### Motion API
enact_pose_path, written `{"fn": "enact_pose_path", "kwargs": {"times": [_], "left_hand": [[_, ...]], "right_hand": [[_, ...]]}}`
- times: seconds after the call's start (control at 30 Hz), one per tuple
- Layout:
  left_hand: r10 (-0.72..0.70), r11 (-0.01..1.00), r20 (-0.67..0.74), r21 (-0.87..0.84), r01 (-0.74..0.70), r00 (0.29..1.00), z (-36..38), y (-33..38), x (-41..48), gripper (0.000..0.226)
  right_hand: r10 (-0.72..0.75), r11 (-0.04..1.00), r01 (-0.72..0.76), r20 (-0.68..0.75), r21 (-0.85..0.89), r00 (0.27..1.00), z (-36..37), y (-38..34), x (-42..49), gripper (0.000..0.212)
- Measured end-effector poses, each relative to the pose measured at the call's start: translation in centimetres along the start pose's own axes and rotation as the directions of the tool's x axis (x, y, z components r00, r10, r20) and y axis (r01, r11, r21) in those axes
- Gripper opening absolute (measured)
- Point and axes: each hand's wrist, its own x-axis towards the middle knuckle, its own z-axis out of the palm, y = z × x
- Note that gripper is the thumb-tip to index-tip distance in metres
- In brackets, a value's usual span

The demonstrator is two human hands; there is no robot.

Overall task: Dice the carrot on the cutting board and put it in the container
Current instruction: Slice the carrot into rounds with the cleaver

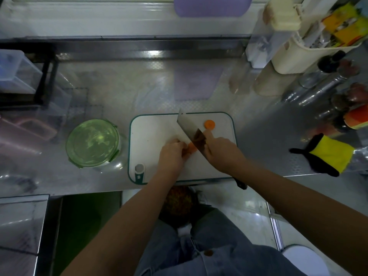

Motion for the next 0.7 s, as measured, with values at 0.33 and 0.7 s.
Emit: {"fn": "enact_pose_path", "kwargs": {"times": [0.33, 0.7], "left_hand": [[0.004, 1.0, -0.003, 0.02, -0.004, 1.0, 0.1, 0.0, 0.1, 0.016], [0.006, 0.999, 0.015, 0.035, -0.007, 1.0, 0.2, -0.1, 0.3, 0.012]], "right_hand": [[-0.004, 0.986, 0.007, 0.02, -0.169, 1.0, 0.1, -0.8, -0.6, 0.038], [-0.012, 0.99, 0.005, -0.049, -0.14, 0.999, 3.5, -1.2, 1.0, 0.035]]}}
